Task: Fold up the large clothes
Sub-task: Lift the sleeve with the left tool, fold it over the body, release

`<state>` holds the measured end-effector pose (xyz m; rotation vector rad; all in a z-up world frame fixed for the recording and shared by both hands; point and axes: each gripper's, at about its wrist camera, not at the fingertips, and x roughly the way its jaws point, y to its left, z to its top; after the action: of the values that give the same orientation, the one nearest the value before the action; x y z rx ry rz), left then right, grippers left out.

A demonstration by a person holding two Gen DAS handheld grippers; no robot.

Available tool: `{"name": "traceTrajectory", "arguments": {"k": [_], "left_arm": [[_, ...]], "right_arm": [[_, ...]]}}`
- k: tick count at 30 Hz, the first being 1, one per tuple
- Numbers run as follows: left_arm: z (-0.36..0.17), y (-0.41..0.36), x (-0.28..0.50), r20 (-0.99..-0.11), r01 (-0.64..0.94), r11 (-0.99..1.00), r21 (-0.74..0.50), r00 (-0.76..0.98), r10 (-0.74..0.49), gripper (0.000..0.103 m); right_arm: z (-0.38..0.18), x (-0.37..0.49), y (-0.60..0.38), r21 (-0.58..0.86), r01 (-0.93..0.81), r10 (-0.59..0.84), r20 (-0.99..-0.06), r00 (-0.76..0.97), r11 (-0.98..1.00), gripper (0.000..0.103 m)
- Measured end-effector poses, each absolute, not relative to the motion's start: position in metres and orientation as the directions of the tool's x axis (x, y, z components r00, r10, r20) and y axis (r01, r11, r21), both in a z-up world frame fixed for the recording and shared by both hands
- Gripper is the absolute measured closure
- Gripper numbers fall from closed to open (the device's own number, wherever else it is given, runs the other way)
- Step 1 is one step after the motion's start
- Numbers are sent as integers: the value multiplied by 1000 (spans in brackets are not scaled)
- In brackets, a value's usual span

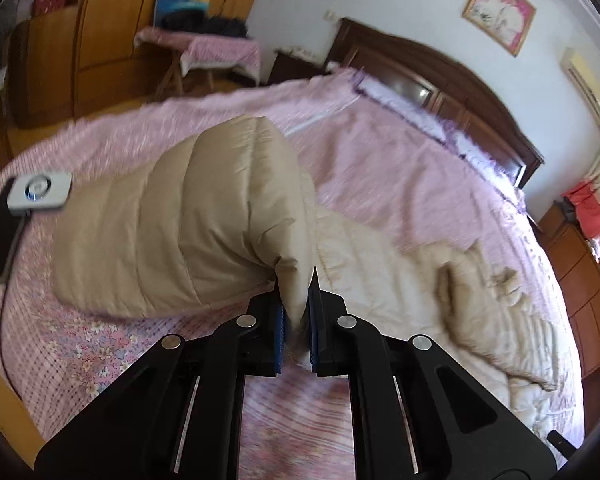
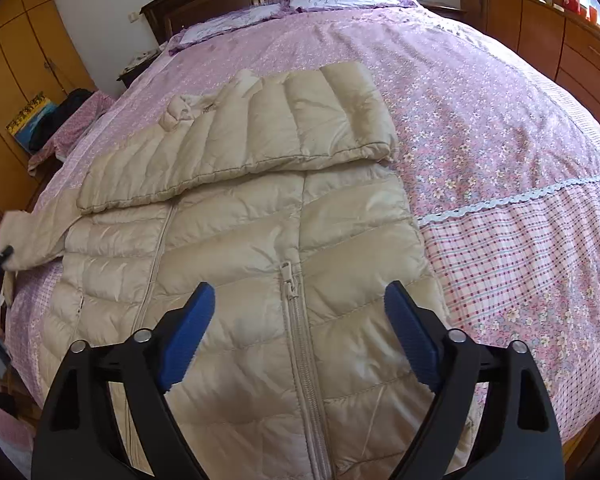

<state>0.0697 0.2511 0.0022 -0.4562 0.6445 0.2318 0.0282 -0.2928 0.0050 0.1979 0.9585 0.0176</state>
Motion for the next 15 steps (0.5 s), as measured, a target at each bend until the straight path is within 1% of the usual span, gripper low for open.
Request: {"name": "traceTrajectory", "arguments": {"k": [7,10,15], "left_arm": [[53,209,64,-528,-217,920,-328,849,12,94],[70,192,66,-506,-166,925,-342,862,-32,94],[89,155,72,-476,-90,936,-339,875,-88,95]], "right_arm": [[7,23,-297,182,77,104,-806,583,980,13],[9,20,-302,178,90,92,-802,590,980,9],[11,16,-311,193,104,96,-803,588,976,7]]}}
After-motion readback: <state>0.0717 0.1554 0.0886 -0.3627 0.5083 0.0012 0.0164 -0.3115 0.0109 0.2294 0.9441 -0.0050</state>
